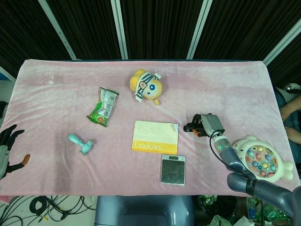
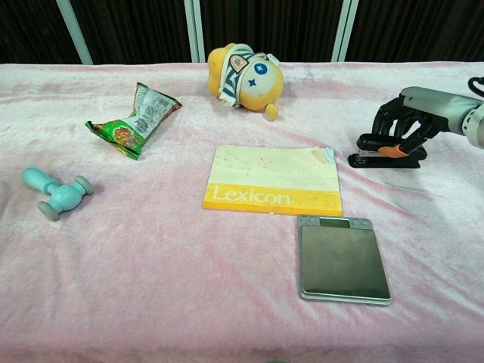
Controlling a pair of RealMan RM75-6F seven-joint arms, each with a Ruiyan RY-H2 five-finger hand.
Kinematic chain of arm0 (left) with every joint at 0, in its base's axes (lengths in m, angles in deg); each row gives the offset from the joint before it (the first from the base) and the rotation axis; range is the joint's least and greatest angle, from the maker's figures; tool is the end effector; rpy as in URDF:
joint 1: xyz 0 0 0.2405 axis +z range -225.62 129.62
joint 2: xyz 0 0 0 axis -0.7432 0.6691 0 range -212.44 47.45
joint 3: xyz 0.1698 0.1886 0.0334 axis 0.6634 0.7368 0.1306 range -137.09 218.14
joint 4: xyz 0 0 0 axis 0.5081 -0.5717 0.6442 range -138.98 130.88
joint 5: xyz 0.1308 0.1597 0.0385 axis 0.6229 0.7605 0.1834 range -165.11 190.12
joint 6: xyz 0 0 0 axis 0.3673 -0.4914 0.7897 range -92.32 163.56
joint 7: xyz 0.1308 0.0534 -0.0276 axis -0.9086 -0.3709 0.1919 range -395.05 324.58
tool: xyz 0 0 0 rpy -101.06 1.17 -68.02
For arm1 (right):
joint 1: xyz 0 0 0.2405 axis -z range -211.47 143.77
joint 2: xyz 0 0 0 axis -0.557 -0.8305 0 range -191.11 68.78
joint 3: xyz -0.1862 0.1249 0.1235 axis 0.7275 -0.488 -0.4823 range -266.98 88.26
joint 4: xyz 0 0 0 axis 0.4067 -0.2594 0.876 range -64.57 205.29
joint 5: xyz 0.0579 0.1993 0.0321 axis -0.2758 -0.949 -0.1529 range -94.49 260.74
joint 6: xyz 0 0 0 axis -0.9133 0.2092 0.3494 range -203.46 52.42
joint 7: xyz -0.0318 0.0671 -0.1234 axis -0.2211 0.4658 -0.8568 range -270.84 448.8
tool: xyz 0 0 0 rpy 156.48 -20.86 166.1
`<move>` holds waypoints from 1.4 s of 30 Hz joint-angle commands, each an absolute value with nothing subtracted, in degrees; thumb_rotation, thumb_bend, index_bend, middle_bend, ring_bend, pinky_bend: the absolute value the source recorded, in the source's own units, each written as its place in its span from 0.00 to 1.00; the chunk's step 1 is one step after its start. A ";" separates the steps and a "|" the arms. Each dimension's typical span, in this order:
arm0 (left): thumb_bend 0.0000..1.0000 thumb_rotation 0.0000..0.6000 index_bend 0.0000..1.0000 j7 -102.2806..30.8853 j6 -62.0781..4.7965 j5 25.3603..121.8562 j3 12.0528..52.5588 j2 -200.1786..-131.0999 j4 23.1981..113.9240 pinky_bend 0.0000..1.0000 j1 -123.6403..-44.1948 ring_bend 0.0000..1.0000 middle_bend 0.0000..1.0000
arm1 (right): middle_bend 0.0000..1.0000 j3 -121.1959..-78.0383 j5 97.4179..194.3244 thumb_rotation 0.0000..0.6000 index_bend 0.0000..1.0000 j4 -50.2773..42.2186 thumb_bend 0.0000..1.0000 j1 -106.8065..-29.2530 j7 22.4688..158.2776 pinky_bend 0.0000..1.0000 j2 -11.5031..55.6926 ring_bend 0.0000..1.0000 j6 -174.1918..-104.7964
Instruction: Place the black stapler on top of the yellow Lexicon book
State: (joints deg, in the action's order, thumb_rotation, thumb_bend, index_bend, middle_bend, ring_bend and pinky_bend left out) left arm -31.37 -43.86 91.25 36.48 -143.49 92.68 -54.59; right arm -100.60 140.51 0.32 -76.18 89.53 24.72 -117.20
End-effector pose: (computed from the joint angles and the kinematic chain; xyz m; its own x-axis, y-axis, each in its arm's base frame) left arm -0.3139 0.1926 0.1656 0.2917 0.0641 0.9544 0.9513 0.0851 -0.2964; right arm -0.2282 -0.3889 0.0112 0.2407 -0.4067 0.8813 -0.9705 -0.0869 0.2250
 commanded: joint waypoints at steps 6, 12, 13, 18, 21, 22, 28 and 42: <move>0.31 1.00 0.17 -31.39 -43.87 91.23 36.51 -143.46 92.73 0.13 -54.56 0.00 0.03 | 0.48 -100.61 141.88 1.00 0.49 0.84 0.30 -75.89 90.81 0.27 24.76 0.44 -116.95; 0.31 1.00 0.17 -31.39 -44.01 91.18 36.47 -143.44 92.74 0.13 -54.49 0.00 0.03 | 0.48 -100.67 142.48 1.00 0.49 0.80 0.30 -75.78 91.44 0.28 24.80 0.44 -116.92; 0.31 1.00 0.17 -31.42 -43.97 91.17 36.48 -143.44 92.73 0.13 -54.50 0.00 0.03 | 0.48 -100.68 142.52 1.00 0.49 0.86 0.30 -75.78 91.49 0.28 24.80 0.44 -116.89; 0.31 1.00 0.17 -31.60 -43.56 91.11 36.55 -143.30 92.84 0.14 -54.66 0.00 0.03 | 0.48 -100.77 142.84 1.00 0.49 1.21 0.30 -75.64 91.98 0.28 24.95 0.44 -116.86; 0.31 1.00 0.17 -31.54 -43.61 91.10 36.54 -143.29 92.89 0.14 -54.63 0.00 0.03 | 0.48 -100.74 143.17 1.00 0.49 1.06 0.30 -75.51 92.11 0.28 24.85 0.44 -117.04; 0.31 1.00 0.17 -31.54 -43.59 91.09 36.55 -143.28 92.89 0.14 -54.63 0.00 0.03 | 0.48 -100.75 143.22 1.00 0.49 1.02 0.30 -75.48 92.14 0.28 24.83 0.44 -117.08; 0.31 1.00 0.17 -31.65 -43.51 91.07 36.57 -143.24 92.92 0.14 -54.66 0.00 0.03 | 0.48 -100.99 143.50 1.00 0.49 0.57 0.30 -75.32 92.52 0.28 24.51 0.44 -117.28; 0.31 1.00 0.17 -31.81 -43.18 90.87 36.59 -143.12 93.06 0.14 -54.76 0.00 0.03 | 0.48 -102.30 145.32 1.00 0.49 -4.02 0.30 -74.53 93.03 0.28 21.44 0.44 -120.16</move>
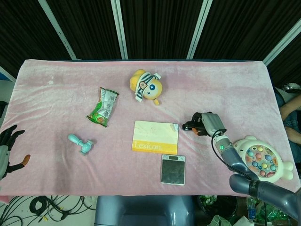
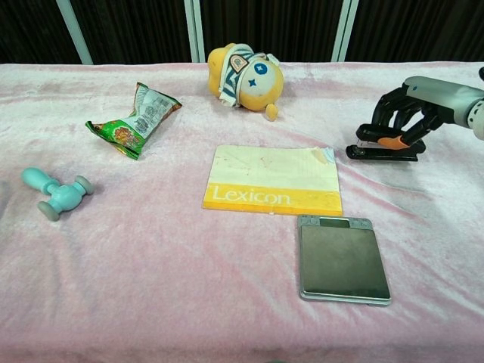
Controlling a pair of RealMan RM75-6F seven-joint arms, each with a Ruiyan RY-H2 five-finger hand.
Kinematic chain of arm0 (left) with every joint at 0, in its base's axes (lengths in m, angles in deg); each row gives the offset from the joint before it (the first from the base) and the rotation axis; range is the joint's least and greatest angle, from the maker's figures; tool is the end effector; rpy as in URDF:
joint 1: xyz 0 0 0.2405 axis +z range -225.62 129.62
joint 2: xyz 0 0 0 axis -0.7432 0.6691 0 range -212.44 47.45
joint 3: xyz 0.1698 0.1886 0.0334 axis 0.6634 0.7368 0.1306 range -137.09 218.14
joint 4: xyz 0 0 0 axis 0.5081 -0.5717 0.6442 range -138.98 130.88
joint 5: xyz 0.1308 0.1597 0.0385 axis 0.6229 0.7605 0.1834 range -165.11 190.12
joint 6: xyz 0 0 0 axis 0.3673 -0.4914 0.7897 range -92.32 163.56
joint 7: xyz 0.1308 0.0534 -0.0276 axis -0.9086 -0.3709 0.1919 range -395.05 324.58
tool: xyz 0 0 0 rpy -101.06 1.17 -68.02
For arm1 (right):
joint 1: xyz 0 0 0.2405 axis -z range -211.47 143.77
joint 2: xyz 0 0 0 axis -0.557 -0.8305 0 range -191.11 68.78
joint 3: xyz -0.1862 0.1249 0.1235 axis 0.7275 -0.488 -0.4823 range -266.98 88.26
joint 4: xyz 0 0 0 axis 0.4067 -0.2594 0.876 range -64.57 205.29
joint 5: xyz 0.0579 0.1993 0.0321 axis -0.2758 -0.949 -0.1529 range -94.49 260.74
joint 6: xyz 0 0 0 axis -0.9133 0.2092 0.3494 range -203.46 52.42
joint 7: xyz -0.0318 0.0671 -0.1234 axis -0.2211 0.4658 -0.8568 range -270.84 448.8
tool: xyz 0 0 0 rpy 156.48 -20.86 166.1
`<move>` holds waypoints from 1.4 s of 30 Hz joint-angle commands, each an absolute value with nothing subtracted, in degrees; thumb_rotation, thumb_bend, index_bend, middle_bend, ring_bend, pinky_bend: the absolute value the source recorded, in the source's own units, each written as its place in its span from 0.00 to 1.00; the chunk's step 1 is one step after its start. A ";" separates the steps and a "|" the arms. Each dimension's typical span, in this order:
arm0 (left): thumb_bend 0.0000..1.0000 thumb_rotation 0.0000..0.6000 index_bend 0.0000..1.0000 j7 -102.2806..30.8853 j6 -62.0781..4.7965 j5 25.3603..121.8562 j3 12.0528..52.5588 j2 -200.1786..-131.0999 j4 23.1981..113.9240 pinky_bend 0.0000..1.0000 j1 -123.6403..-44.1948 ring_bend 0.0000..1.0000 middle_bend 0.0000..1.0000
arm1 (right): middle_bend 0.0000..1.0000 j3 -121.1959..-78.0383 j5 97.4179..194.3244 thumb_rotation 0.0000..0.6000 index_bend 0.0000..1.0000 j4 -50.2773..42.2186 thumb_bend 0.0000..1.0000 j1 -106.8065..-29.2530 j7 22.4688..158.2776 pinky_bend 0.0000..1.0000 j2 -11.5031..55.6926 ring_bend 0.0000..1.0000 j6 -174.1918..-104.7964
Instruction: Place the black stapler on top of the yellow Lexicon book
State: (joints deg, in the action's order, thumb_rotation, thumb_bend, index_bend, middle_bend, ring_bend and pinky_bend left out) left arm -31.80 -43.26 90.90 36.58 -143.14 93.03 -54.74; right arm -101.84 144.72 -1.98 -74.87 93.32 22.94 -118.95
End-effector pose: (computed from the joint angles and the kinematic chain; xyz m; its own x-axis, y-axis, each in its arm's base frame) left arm -0.3141 0.1927 0.1656 0.2970 0.0756 0.9519 0.9488 0.0887 -0.3031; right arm -0.2213 -0.3870 0.0228 0.2059 -0.3758 0.9035 -0.9779 -0.1144 0.1753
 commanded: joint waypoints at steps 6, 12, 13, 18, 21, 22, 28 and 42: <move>0.31 1.00 0.17 -32.02 -42.80 90.83 36.59 -143.04 93.24 0.14 -54.99 0.00 0.03 | 0.48 -102.70 143.76 1.00 0.49 -11.63 0.30 -74.13 88.04 0.28 18.35 0.44 -123.01; 0.31 1.00 0.17 -31.42 -42.97 90.62 36.44 -142.92 93.30 0.14 -54.87 0.00 0.03 | 0.48 -103.56 140.68 1.00 0.49 -18.84 0.30 -75.13 82.55 0.28 18.16 0.45 -125.19; 0.31 1.00 0.17 -31.33 -42.97 90.61 36.42 -142.89 93.31 0.14 -54.86 0.00 0.03 | 0.49 -103.64 140.00 1.00 0.49 -19.69 0.30 -75.37 81.54 0.28 18.29 0.45 -125.48; 0.31 1.00 0.17 -31.12 -42.73 90.80 36.58 -142.72 93.27 0.14 -54.91 0.00 0.03 | 0.49 -104.63 133.06 1.00 0.49 -24.81 0.31 -78.43 73.21 0.28 20.66 0.45 -127.55; 0.31 1.00 0.17 -31.11 -42.60 90.94 36.76 -142.66 93.29 0.14 -54.90 0.00 0.03 | 0.49 -105.48 125.96 1.00 0.49 -26.20 0.31 -81.51 65.62 0.28 23.79 0.45 -131.19; 0.31 1.00 0.17 -31.09 -42.57 90.92 36.77 -142.65 93.30 0.14 -54.90 0.00 0.03 | 0.49 -105.74 123.11 1.00 0.49 -26.48 0.31 -82.52 63.14 0.28 25.07 0.45 -132.75; 0.31 1.00 0.17 -31.16 -42.24 90.53 36.67 -142.49 93.60 0.14 -55.04 0.00 0.03 | 0.49 -107.64 109.00 1.00 0.49 -25.58 0.31 -87.79 53.79 0.28 32.13 0.45 -138.54; 0.31 1.00 0.17 -30.66 -42.14 90.61 36.78 -142.31 93.56 0.14 -55.01 0.00 0.03 | 0.49 -111.31 104.37 1.00 0.51 -16.01 0.31 -92.08 54.76 0.28 41.95 0.46 -138.15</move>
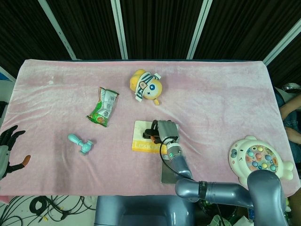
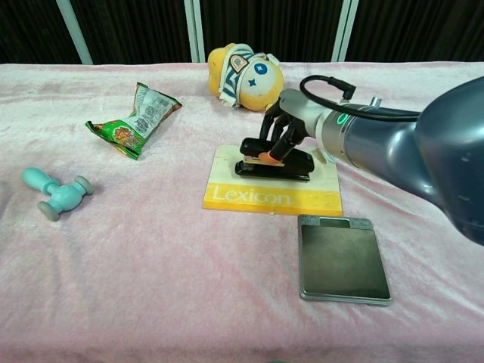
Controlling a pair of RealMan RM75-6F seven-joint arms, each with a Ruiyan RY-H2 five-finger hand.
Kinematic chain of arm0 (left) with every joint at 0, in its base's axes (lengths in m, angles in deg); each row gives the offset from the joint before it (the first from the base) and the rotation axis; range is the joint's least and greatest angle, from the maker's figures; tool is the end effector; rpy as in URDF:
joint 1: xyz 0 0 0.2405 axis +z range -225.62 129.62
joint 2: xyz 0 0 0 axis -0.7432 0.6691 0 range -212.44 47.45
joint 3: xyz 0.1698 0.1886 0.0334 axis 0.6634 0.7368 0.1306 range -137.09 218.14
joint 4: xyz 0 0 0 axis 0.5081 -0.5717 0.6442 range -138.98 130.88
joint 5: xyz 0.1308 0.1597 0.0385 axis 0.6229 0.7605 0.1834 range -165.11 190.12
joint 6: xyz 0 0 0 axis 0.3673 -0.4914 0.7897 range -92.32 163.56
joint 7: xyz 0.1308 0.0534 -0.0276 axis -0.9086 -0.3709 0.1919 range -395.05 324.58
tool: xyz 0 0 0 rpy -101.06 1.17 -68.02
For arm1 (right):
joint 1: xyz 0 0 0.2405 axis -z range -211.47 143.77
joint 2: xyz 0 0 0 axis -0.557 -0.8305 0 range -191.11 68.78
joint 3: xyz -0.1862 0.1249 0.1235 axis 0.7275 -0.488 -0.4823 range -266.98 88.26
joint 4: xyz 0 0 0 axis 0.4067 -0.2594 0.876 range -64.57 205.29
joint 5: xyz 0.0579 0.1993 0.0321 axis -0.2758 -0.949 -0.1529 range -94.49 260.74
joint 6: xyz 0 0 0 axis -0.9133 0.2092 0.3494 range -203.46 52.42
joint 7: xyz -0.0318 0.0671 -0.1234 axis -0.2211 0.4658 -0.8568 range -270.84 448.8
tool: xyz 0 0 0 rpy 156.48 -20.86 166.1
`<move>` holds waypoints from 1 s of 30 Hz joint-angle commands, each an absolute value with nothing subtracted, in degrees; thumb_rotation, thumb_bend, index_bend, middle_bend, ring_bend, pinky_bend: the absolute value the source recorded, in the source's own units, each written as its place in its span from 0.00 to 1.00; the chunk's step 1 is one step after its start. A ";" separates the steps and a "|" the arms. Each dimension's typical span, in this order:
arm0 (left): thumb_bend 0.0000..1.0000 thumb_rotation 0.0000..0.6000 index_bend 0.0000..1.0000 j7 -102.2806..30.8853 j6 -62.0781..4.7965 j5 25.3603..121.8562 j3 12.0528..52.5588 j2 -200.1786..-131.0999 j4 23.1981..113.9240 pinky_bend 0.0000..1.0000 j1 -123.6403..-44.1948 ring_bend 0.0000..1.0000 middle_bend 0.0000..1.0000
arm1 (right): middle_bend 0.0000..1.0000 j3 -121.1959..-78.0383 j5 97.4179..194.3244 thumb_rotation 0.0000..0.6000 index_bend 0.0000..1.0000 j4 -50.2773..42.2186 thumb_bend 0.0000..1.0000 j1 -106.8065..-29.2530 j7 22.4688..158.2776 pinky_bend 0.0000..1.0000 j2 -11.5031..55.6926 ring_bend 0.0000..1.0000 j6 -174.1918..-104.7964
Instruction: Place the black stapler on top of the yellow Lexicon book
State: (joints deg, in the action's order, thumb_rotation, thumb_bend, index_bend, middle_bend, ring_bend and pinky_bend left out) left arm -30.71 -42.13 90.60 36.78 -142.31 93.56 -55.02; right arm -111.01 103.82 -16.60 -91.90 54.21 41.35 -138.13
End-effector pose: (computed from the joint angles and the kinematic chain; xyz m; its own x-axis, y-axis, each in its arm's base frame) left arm -0.3144 0.1931 0.1665 0.2815 0.0945 0.9549 0.9526 0.0926 -0.2899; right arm -0.0548 -0.3550 -0.0723 0.1305 -0.4491 0.8839 -0.9909 -0.0296 0.1312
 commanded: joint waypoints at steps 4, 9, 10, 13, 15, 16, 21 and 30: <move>0.31 1.00 0.17 -30.57 -42.08 90.62 36.77 -142.25 93.55 0.14 -55.05 0.00 0.03 | 0.49 -111.17 105.19 1.00 0.51 -14.85 0.31 -92.16 55.06 0.28 42.81 0.46 -138.19; 0.31 1.00 0.17 -30.70 -42.05 90.51 36.74 -142.18 93.73 0.14 -55.07 0.00 0.03 | 0.40 -110.64 105.97 1.00 0.43 -14.46 0.27 -92.00 55.00 0.28 42.91 0.40 -137.57; 0.31 1.00 0.16 -30.70 -42.06 90.46 36.73 -142.17 93.74 0.14 -55.06 0.00 0.03 | 0.37 -110.48 106.26 1.00 0.39 -14.56 0.26 -91.95 54.95 0.28 42.82 0.38 -137.47; 0.31 1.00 0.16 -30.74 -42.08 90.41 36.73 -142.16 93.73 0.14 -55.04 0.00 0.03 | 0.31 -110.17 106.97 1.00 0.29 -14.77 0.25 -91.89 54.72 0.28 42.71 0.34 -137.69; 0.31 1.00 0.16 -30.80 -42.08 90.38 36.74 -142.15 93.71 0.14 -55.03 0.00 0.03 | 0.26 -109.78 107.39 1.00 0.25 -14.77 0.24 -91.92 54.20 0.27 42.63 0.30 -138.06; 0.31 1.00 0.16 -30.81 -42.08 90.37 36.76 -142.16 93.70 0.14 -55.01 0.00 0.03 | 0.23 -109.68 107.57 1.00 0.23 -14.78 0.24 -91.88 54.07 0.25 42.64 0.28 -138.33; 0.31 1.00 0.16 -30.89 -42.27 90.30 36.76 -142.30 93.75 0.14 -54.91 0.00 0.03 | 0.15 -109.58 106.97 1.00 0.17 -15.33 0.23 -91.42 53.62 0.22 42.50 0.21 -138.85; 0.31 1.00 0.16 -31.17 -42.32 90.09 36.77 -142.22 93.83 0.14 -54.83 0.00 0.03 | 0.02 -110.77 108.04 1.00 0.09 -21.54 0.22 -89.82 54.09 0.15 38.44 0.10 -140.22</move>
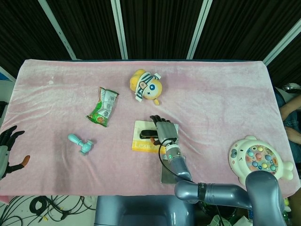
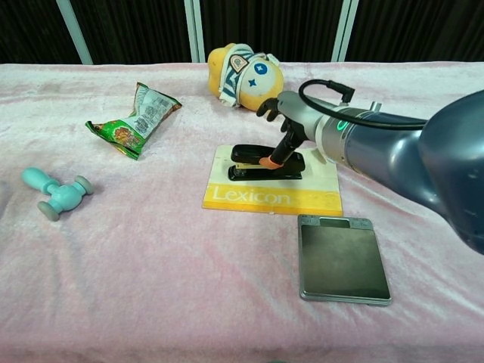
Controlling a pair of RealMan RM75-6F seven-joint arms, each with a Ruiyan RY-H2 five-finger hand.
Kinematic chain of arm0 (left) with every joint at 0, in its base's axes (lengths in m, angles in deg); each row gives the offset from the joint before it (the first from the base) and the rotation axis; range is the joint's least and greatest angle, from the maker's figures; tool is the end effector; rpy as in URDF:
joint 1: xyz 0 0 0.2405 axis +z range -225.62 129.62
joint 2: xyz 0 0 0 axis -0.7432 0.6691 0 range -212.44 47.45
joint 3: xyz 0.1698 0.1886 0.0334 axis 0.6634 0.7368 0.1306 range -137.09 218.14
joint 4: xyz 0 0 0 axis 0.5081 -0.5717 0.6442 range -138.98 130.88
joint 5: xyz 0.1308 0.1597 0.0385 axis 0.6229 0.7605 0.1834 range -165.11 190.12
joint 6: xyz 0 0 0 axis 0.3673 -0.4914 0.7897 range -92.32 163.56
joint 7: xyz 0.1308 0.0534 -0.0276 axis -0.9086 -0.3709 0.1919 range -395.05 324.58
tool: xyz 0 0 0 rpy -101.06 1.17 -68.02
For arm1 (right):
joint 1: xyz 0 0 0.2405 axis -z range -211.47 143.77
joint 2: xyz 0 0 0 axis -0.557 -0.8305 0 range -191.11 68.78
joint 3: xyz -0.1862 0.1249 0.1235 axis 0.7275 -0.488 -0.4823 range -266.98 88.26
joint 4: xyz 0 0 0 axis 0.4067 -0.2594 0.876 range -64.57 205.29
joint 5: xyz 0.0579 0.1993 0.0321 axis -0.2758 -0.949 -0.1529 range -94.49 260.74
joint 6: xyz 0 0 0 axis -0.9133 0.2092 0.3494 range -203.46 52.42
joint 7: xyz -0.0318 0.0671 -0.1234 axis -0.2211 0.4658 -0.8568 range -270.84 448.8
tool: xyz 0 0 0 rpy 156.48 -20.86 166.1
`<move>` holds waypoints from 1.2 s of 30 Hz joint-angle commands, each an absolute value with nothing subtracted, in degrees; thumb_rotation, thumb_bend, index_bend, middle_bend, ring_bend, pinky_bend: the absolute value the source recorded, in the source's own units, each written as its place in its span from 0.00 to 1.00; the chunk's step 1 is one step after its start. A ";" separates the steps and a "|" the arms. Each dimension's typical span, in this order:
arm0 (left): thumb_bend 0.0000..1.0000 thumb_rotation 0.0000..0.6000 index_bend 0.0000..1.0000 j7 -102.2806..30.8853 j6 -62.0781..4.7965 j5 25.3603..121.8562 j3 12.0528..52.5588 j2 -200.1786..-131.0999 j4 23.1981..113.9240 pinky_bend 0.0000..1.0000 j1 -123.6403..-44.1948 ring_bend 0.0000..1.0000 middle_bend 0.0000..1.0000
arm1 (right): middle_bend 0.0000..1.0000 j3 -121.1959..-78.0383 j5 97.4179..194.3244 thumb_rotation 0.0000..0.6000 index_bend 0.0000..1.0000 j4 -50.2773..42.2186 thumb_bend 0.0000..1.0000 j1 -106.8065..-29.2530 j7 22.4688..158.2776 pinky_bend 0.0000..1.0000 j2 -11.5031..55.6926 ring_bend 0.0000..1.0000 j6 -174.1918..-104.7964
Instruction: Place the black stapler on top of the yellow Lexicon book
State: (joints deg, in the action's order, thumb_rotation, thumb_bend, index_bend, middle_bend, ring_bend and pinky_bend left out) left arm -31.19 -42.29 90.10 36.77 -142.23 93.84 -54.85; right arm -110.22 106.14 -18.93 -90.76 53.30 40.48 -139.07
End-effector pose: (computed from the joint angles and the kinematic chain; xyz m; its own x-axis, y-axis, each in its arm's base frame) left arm -0.3150 0.1920 0.1672 0.2845 0.0929 0.9542 0.9505 0.1025 -0.2934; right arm -0.0553 -0.3489 -0.0677 0.1608 -0.4391 0.8839 -0.9869 -0.0636 0.1480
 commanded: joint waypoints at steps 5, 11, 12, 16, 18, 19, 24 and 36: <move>0.31 1.00 0.16 -31.24 -42.39 90.46 37.02 -142.15 93.78 0.14 -54.72 0.00 0.03 | 0.02 -111.09 111.06 1.00 0.09 -31.61 0.22 -85.10 56.12 0.12 29.17 0.10 -143.44; 0.31 1.00 0.16 -30.74 -43.04 90.57 36.71 -142.37 93.84 0.14 -54.59 0.00 0.03 | 0.02 -109.60 116.76 1.00 0.08 -43.40 0.22 -75.67 60.07 0.12 13.95 0.10 -148.93; 0.31 1.00 0.16 -30.72 -43.17 90.61 36.65 -142.41 93.80 0.14 -54.58 0.00 0.03 | 0.02 -108.96 118.59 1.00 0.08 -44.28 0.22 -74.19 61.29 0.12 12.10 0.10 -149.14; 0.31 1.00 0.16 -30.83 -43.67 91.09 36.55 -142.71 93.48 0.14 -54.58 0.00 0.03 | 0.02 -105.37 128.88 1.00 0.06 -45.73 0.22 -65.54 72.16 0.12 2.33 0.10 -147.38; 0.31 1.00 0.16 -30.40 -44.05 91.53 36.45 -142.82 93.44 0.14 -54.57 0.00 0.03 | 0.02 -102.71 134.38 1.00 0.06 -44.47 0.22 -61.49 77.02 0.12 -1.14 0.10 -147.10; 0.31 1.00 0.16 -30.07 -44.52 91.91 36.35 -142.94 93.32 0.14 -54.51 0.00 0.03 | 0.02 -100.92 138.09 1.00 0.06 -43.14 0.22 -59.38 79.58 0.12 -2.49 0.10 -147.12; 0.31 1.00 0.16 -29.42 -45.87 93.33 36.28 -143.55 92.54 0.14 -54.32 0.00 0.03 | 0.02 -93.95 152.96 1.00 0.06 -35.46 0.22 -52.30 91.10 0.12 -3.63 0.10 -148.74; 0.31 1.00 0.14 -29.06 -47.76 95.83 36.74 -144.25 91.46 0.14 -53.93 0.00 0.03 | 0.02 -88.81 164.90 1.00 0.06 -14.36 0.22 -44.45 95.62 0.09 6.25 0.10 -157.61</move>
State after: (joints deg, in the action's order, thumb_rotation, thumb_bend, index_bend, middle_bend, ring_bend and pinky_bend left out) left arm -29.06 -47.76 95.82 36.72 -144.24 91.47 -53.94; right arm -90.13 163.24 -17.76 -46.23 97.63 3.69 -155.86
